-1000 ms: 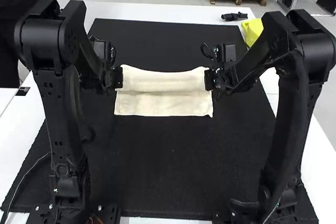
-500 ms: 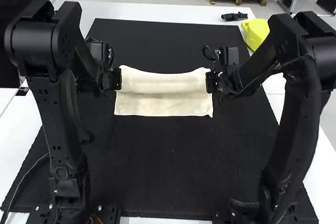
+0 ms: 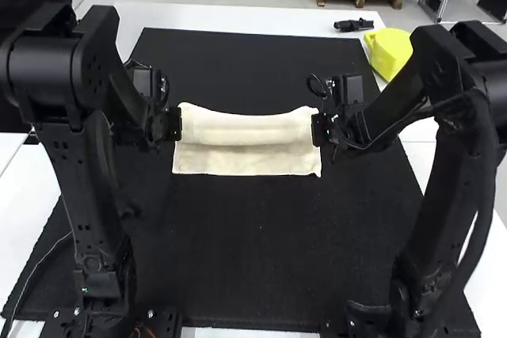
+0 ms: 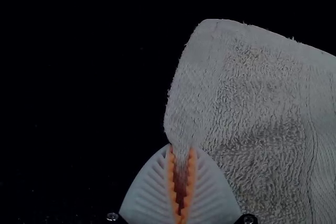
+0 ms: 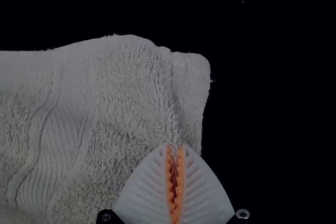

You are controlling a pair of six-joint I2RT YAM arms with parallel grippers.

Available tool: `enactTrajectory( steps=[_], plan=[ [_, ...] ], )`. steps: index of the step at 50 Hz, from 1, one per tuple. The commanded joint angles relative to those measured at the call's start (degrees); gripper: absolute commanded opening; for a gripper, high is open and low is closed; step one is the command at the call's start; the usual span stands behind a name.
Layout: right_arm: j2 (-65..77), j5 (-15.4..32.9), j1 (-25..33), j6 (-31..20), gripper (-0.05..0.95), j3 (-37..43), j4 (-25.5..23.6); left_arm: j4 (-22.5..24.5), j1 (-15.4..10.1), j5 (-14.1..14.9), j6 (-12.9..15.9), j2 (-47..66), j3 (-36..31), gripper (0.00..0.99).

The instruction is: Fold the towel.

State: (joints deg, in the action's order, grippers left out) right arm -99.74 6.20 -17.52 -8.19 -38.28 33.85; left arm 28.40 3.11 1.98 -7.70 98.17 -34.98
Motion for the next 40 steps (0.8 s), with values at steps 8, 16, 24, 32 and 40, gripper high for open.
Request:
enactTrajectory(
  steps=[8,16,24,32,40],
  plan=[
    [3.06,4.44,0.12,-0.43,0.0,1.37,0.7,1.83,2.07,-4.0,1.02,-2.55,1.76,0.026],
    [3.77,4.53,-0.06,-0.43,0.0,2.07,0.7,1.74,2.07,-4.0,1.02,-4.04,2.73,0.026],
    [3.77,4.53,-0.06,-0.43,0.0,2.86,0.78,1.48,2.07,-3.56,1.02,-5.45,3.43,0.026],
    [3.94,4.61,-0.06,-0.52,0.0,3.74,1.13,1.48,2.07,-3.47,1.11,-6.06,4.48,0.026],
    [4.73,4.79,-0.06,-0.69,0.0,4.97,1.31,1.22,2.07,-3.12,1.38,-6.5,5.63,0.026]
  ],
)
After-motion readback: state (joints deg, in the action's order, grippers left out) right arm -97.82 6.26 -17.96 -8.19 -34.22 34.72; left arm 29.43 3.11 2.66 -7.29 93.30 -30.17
